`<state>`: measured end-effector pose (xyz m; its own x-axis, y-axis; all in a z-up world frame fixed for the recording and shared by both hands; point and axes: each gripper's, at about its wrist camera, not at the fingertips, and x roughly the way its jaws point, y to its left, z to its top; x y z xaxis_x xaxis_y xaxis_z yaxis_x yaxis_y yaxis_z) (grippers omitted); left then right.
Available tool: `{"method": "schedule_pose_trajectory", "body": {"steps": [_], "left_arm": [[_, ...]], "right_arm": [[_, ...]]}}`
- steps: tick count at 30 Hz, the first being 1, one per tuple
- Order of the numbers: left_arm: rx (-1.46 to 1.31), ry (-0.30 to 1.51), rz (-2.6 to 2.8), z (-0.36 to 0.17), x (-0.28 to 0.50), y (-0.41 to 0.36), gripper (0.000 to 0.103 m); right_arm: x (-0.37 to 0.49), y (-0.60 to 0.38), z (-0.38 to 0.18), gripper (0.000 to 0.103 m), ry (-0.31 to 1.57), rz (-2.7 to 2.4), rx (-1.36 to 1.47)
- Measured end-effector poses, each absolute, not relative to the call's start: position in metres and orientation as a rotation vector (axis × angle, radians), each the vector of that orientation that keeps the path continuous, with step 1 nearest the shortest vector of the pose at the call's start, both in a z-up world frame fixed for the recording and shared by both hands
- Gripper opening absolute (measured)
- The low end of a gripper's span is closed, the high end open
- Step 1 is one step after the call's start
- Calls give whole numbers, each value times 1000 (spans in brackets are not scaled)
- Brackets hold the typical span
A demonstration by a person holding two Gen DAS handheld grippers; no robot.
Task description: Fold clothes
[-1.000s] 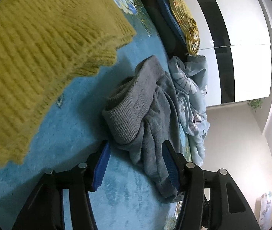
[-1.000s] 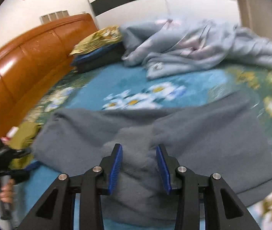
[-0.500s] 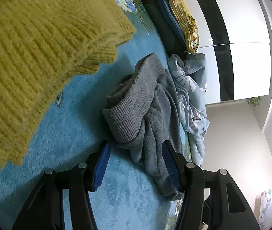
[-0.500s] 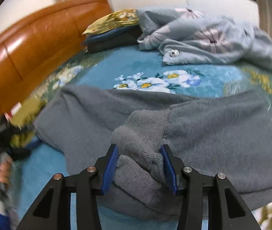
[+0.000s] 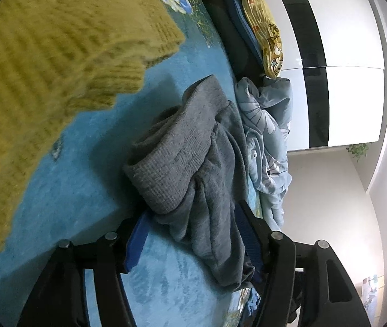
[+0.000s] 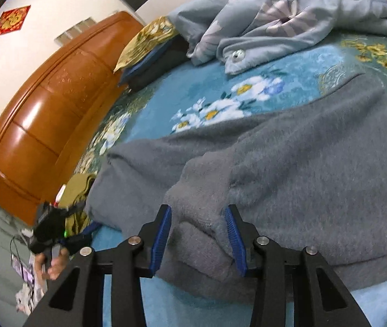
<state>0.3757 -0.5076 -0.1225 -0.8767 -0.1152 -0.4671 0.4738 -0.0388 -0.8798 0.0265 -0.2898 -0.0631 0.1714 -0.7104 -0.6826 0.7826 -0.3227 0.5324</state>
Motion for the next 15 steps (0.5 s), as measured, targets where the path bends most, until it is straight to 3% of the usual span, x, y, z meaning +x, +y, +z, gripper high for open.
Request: {"method": "schedule_pose_trajectory", "body": {"steps": [3,5,7,15], "left_arm": [[366,1811,-1989,-119,374,-508,62],[360,1777,-2002,-116,373,-508,54],[368,1740,-2004,-114,372,-509,20],[388,1448,-2119,-63,357,-497,12]], "right_arm": [[31,-282,-59,46,94,-1524,1130],[32,-277,-54,46,87,-1538,1115],[33,-270,-50,46,96,-1552,1103],[34,-239,-37,46,148,-1602,1031]]}}
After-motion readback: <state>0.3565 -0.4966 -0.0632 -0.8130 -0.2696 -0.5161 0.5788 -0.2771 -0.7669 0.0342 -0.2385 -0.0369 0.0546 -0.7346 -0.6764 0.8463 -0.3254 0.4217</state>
